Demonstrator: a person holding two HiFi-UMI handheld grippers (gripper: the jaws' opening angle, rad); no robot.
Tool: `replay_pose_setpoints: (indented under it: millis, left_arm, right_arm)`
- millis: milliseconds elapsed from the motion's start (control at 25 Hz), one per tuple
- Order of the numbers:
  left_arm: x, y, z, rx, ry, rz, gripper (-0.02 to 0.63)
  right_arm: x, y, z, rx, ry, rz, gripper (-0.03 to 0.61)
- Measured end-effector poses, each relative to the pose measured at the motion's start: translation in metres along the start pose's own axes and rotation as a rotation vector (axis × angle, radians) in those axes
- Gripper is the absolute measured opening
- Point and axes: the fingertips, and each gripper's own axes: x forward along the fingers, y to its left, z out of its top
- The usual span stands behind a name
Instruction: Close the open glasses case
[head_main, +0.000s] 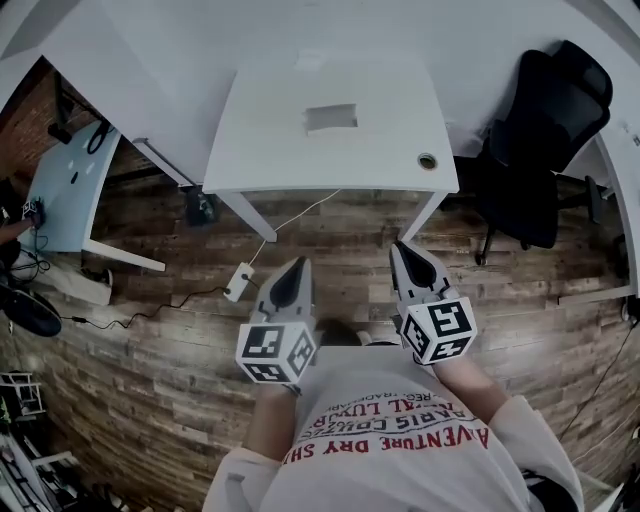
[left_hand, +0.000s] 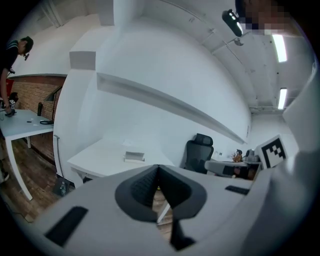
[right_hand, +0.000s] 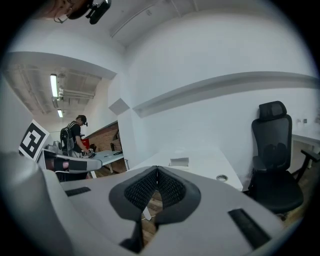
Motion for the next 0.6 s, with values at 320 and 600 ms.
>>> replay_pose_setpoints:
  millis: [320,600]
  left_arm:
    - [0.055,0.017,-0.002,-0.007,0.035,-0.011,-0.002]
    - [0.126,0.048,0.018,0.009,0.05,-0.074,-0.002]
  right_arm:
    - [0.042,-0.035,-0.008,0.03,0.029,-0.026,0.012]
    - [0.1,-0.061,-0.001,0.037,0.041,-0.083,0.012]
